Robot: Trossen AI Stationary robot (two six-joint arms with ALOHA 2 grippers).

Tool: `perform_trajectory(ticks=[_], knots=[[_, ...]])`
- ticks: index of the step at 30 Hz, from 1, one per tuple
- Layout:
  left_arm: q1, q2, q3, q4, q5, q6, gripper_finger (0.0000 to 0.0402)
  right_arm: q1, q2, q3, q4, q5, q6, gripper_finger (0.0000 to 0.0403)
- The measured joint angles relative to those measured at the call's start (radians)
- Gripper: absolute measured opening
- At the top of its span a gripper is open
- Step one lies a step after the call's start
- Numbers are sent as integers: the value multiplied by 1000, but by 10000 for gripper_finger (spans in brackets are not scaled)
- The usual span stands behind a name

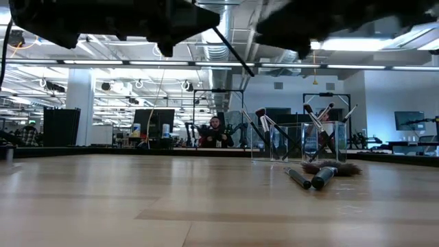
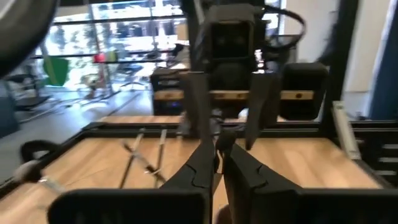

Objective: Put items in baskets/containers
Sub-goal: Put the eyeshadow brush into the transparent organizer

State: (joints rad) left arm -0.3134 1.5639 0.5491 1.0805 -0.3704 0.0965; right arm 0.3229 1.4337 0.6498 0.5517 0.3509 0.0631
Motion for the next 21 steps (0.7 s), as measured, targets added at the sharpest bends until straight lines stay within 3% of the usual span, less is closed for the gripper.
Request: perform_trajectory(ticks=[4,7,14,21], knots=[[70,0,11,-3,-22,8,17,37,-193,0,-448,96,203,158],[170,10,41,-16,-2,0,16,44,-274,0,-623,170,344,163],[386,97,122,-55,153,-43,17,21,-298,-1,-724,205,403,158],[449,276,223,-60,214,-51,18,-18,-257,0,-735,199,400,149]])
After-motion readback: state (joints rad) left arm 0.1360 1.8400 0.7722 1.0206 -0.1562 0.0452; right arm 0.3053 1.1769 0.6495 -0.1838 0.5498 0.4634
